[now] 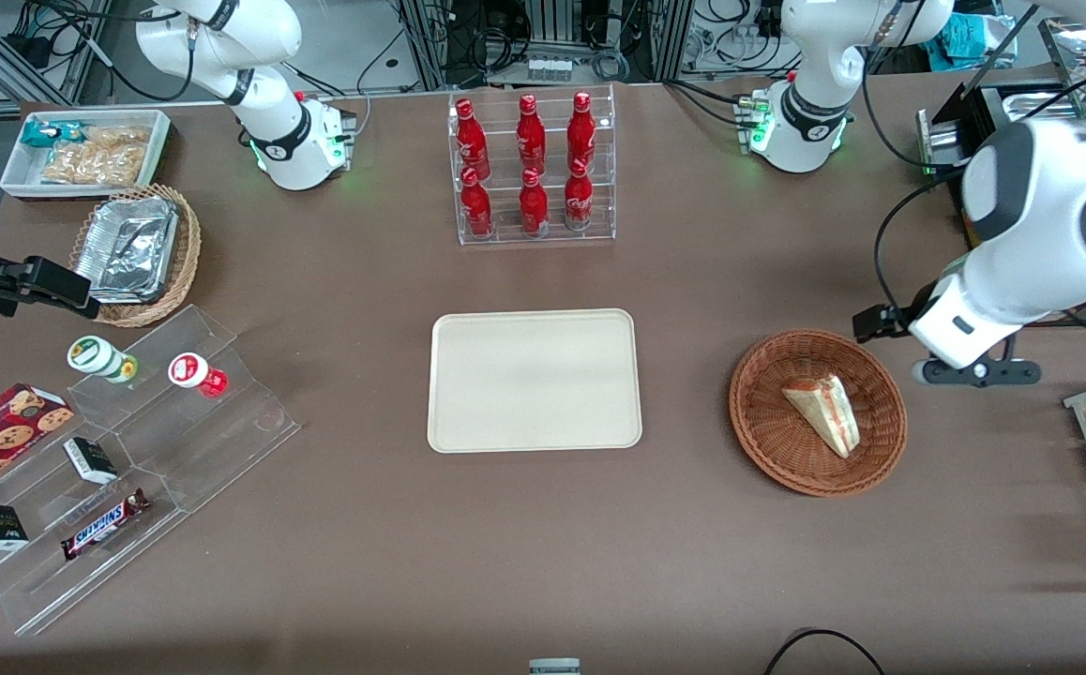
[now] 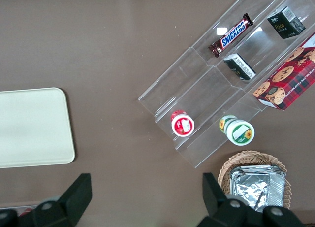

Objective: Place sandwich from basket to tray
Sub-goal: 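Move the left gripper down over the wrapped sandwich in the wicker basket, then close the left gripper on the sandwich and lift it from the basket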

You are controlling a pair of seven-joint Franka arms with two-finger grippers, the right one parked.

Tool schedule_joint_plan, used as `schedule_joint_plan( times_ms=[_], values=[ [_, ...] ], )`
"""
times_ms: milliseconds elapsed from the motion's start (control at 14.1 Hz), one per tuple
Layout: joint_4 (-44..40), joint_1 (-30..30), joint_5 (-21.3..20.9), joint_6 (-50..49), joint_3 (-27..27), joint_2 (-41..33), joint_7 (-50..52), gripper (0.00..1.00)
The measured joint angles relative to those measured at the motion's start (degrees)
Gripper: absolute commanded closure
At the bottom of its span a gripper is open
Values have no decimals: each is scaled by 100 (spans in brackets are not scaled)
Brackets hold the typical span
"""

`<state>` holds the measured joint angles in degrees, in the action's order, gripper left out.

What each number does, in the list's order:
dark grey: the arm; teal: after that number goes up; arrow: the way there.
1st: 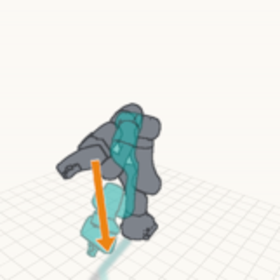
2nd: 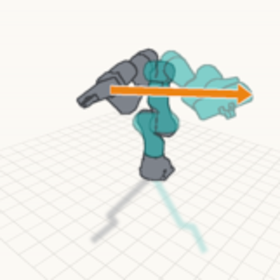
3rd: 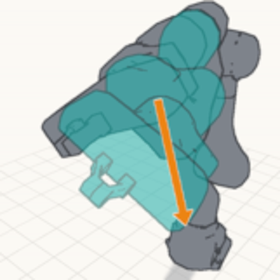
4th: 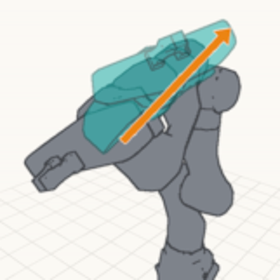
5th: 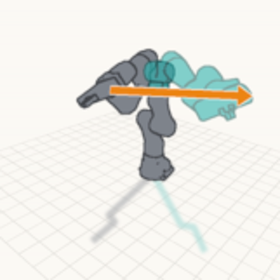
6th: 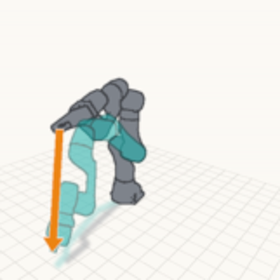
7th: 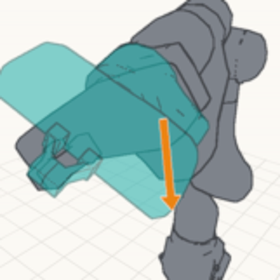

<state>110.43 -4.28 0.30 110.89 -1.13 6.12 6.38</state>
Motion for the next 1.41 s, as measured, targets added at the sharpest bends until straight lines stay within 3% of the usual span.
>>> schedule_joint_plan(
  times_ms=[424, 919, 990, 1202, 1273, 1414],
  values=[
    [1272, -5, 1, 2188, 0, 157, 2124, 0],
    [1132, -134, 1, 2922, -24, 894, 4378, 0],
    [1082, -156, 1, 2922, -27, 1000, 4430, 15],
    [1000, -158, -3, 2928, -25, 1265, 4394, 78],
    [984, -157, -5, 2929, -23, 1324, 4241, 87],
    [967, -153, -5, 2917, -13, 1363, 3862, 90]
  ],
)
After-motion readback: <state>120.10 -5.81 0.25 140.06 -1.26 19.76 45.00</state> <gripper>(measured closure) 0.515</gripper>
